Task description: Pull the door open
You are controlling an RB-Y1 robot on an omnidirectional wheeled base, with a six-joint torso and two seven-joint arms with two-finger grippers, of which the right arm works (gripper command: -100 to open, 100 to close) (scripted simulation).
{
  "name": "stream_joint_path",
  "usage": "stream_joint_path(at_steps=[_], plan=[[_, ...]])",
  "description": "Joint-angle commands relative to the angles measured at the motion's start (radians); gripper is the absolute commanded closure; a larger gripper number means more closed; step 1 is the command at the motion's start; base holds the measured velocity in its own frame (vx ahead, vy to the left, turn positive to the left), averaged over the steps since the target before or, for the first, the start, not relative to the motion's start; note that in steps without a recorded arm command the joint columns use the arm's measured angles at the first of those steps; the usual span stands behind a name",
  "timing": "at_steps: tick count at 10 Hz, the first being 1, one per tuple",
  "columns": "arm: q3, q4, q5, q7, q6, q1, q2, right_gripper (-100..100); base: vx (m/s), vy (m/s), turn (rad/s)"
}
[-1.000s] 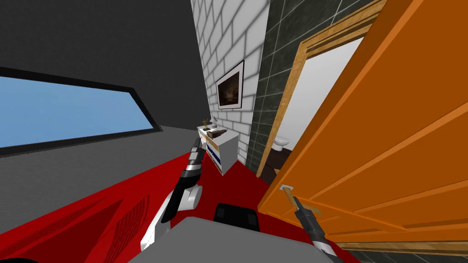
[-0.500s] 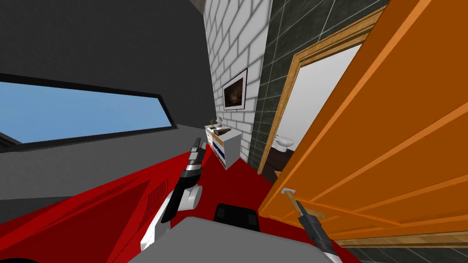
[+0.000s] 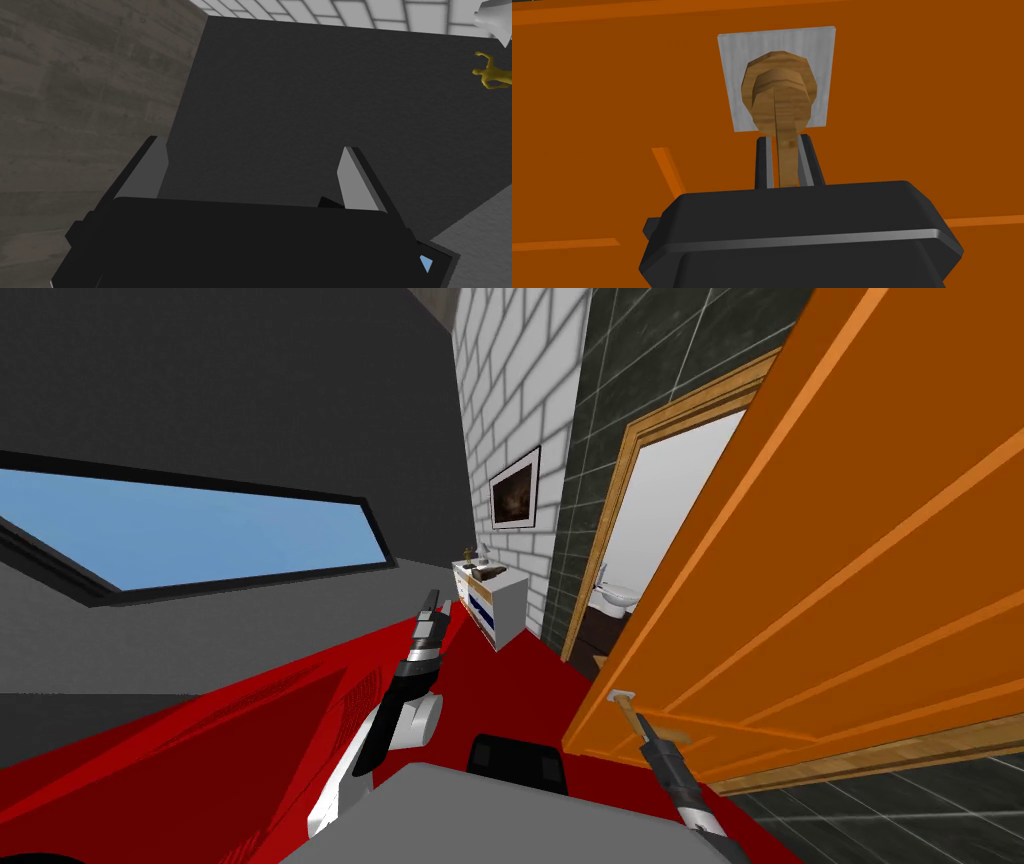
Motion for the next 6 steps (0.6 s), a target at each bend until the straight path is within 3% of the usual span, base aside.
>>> stream_joint_path(at_steps=[1, 6], plan=[[0.025, -0.015, 0.003, 0.014, 0.029, -0.011, 0.017, 100, -0.254, -0.027, 0.043], [0.077, -0.028, -0.01, 0.061, 0.112, -0.097, 0.047, 100, -0.237, -0.072, 0.056]])
